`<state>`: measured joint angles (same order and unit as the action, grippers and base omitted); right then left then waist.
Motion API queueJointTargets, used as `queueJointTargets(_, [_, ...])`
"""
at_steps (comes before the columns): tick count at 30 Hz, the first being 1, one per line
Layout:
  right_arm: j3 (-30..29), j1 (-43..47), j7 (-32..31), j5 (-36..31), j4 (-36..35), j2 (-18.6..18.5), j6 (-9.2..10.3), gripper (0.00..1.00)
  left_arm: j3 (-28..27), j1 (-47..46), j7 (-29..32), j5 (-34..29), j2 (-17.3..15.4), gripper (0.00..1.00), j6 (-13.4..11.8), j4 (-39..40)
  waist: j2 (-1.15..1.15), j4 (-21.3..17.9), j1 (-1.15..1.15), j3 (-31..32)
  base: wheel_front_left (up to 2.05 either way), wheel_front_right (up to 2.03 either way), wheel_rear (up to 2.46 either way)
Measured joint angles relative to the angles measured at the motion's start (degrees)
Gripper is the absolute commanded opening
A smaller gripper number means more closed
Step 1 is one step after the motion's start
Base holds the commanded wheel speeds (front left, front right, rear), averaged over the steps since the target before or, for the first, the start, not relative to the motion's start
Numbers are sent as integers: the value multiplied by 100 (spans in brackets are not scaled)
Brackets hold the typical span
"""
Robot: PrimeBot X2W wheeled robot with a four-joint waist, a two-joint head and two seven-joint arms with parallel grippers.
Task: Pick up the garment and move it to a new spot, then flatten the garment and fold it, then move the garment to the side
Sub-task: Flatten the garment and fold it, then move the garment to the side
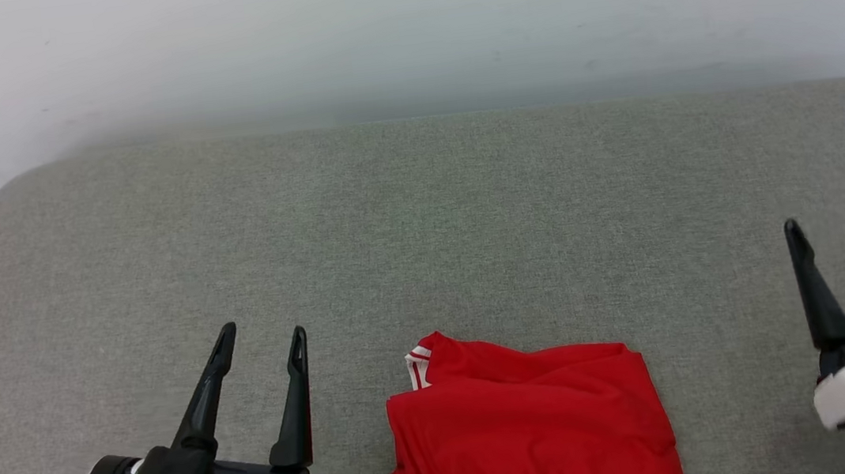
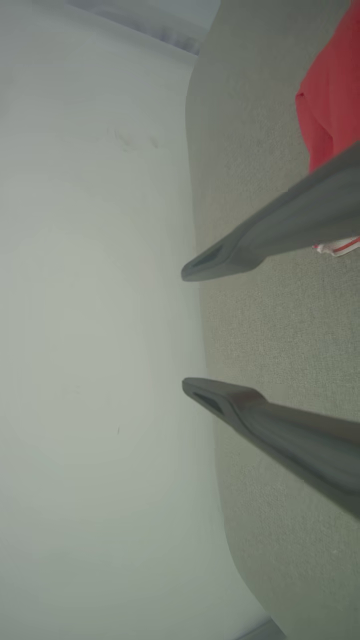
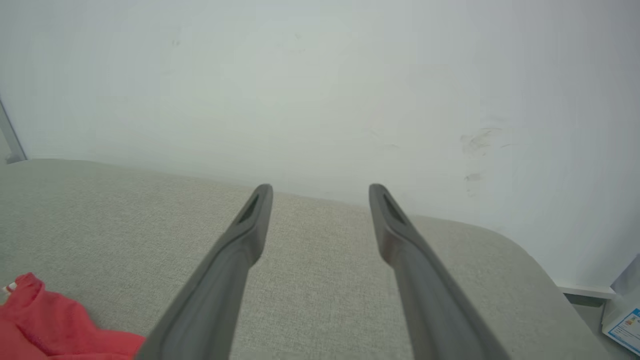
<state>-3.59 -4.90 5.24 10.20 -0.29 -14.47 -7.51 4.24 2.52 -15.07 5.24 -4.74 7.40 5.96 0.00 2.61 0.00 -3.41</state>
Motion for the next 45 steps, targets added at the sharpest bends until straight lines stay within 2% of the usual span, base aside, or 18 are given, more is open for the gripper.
queueJointTargets(5, [-181, 416, 504, -376, -104, 314, 0, 100, 48, 57, 0, 18, -8, 100, 0, -88, 0, -24, 0, -11, 0, 0, 0])
queueJointTargets(11, [-245, 563, 735, -550, 57, 660, 0, 100, 118, 103, 0, 13, -36, 100, 0, -218, 0, -9, 0, -15, 0, 0, 0])
queueJointTargets(26, [-143, 577, 811, -520, 318, 728, -1, 100, 174, 129, 0, 119, -33, 100, 0, -318, 0, 102, 0, 83, 0, 0, 0])
queueJointTargets(30, [-135, 572, 638, -156, 368, 798, 0, 100, 198, 155, 0, 151, -43, 100, 0, -335, 0, 100, 0, 79, 0, 0, 0])
queueJointTargets(33, [5, 554, 268, -2, 252, 773, 0, 100, 194, 155, 0, 157, -63, 100, 0, -336, 0, 86, 0, 69, 0, 0, 0])
queueJointTargets(36, [172, 538, -391, 155, 43, 589, 0, 100, 189, 154, 0, 157, -77, 100, 0, -336, 0, 70, 0, 46, 0, 0, 0])
queueJointTargets(39, [450, 531, -1625, 358, -178, 368, 0, 100, 193, 133, 0, 156, -81, 100, 0, -335, 0, 60, 0, 17, 0, 0, 0])
queueJointTargets(45, [549, 573, -4332, 923, -913, 269, 1, 100, 234, 80, 0, 154, -86, 100, 0, -328, 0, 85, 0, -70, 0, 0, 0])
